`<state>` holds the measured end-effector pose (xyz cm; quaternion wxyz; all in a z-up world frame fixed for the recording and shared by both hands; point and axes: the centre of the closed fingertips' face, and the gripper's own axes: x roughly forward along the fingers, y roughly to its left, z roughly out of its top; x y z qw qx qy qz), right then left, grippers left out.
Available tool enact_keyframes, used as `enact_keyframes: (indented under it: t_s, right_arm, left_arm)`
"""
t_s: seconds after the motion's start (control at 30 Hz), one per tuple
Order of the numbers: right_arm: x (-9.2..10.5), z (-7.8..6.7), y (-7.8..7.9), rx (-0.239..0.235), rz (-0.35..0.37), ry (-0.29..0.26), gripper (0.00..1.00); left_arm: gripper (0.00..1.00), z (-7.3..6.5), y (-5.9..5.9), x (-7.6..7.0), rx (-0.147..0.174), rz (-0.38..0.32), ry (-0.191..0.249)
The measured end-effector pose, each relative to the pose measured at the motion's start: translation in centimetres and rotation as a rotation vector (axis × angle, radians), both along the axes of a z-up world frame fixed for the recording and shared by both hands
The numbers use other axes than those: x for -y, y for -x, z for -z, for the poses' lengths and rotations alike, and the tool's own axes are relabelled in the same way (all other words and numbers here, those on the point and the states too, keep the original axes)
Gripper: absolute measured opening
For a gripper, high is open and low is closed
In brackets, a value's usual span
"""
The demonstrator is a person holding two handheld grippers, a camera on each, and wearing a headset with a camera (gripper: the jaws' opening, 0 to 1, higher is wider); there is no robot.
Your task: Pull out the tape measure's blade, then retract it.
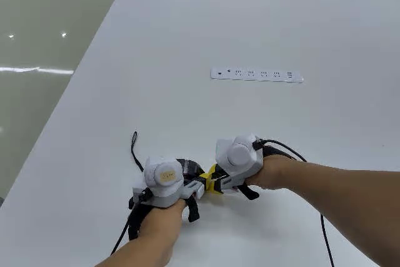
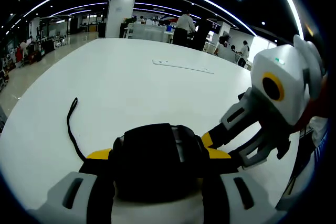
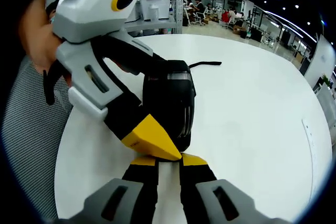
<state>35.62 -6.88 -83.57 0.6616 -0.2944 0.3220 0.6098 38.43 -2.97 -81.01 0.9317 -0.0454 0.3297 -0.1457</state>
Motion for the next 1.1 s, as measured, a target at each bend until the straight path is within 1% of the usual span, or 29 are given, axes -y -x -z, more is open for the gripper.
enact_keyframes:
  t_s: [0.1,0.2,0.3,0.4,0.5,0.6,0.63,0.67,0.7,0.73,0.8,0.87,0.9,0.93,1.0,1.03,1.07,1.1]
  right_arm:
    - [0.1,0.0,-0.1,0.002,0.005,0.003,0.15]
    - [0.0,0.0,0.0,-0.007,0.022,0.007,0.15]
    - [0.0,0.0,0.1,0.011,0.019,0.016,0.17]
    - [0.1,0.0,0.3,0.009,0.021,0.024,0.24]
    - [0.5,-0.1,0.2,0.015,0.034,0.033,0.28]
    - [0.9,-0.1,-0.1,0.019,0.054,0.044,0.38]
    - [1.2,-0.1,-0.2,0.02,0.06,0.045,0.43]
    - [1.3,-0.3,-0.2,0.022,0.064,0.045,0.45]
    - [1.5,-0.5,-0.3,0.022,0.073,0.043,0.46]
    - [1.7,-0.6,-0.4,0.021,0.081,0.041,0.47]
    - [1.9,-1.0,-0.6,0.016,0.113,0.029,0.48]
    - [1.9,-1.7,-0.7,0.025,0.14,-0.001,0.49]
    - [2.0,-1.8,-0.7,0.024,0.149,-0.006,0.5]
    - [2.1,-2.0,-0.6,0.025,0.155,-0.012,0.51]
    - [2.3,-2.2,-0.5,0.023,0.173,-0.023,0.53]
    - [2.4,-2.5,-0.5,0.018,0.206,-0.046,0.55]
    - [2.6,-2.6,-0.4,0.02,0.22,-0.056,0.56]
    - [2.9,-2.6,-0.2,0.02,0.228,-0.058,0.57]
  left_arm:
    - [0.65,0.0,0.0,0.0,0.002,0.0,0.001]
    - [0.65,0.0,0.0,0.0,0.006,0.004,0.004]
    - [0.65,-0.1,0.0,0.0,0.004,0.007,0.009]
    - [0.65,-0.1,0.1,0.0,-0.001,0.024,0.011]
    - [0.65,-0.1,0.1,0.0,0.0,0.045,0.005]
    - [0.65,0.0,0.3,0.1,-0.007,0.073,-0.012]
    - [0.65,-0.1,0.2,0.1,0.0,0.085,-0.022]
    - [0.65,-0.2,0.2,0.1,0.013,0.101,-0.038]
    - [0.65,-0.3,0.3,0.2,0.016,0.119,-0.056]
    - [0.64,-0.4,0.3,0.2,0.015,0.123,-0.059]
    - [0.66,-0.5,0.4,0.2,0.022,0.164,-0.072]
    - [0.69,-0.8,0.8,0.1,0.025,0.196,-0.073]
    - [0.7,-0.9,0.9,0.0,0.029,0.213,-0.08]
    - [0.72,-1.1,1.0,-0.3,0.042,0.234,-0.085]
    - [0.75,-1.5,1.2,-0.5,0.051,0.251,-0.074]
    - [0.77,-1.6,1.2,-1.0,0.056,0.256,-0.076]
    - [0.79,-1.9,1.2,-1.3,0.063,0.257,-0.073]
    - [0.82,-2.3,0.9,-1.8,0.088,0.251,-0.066]
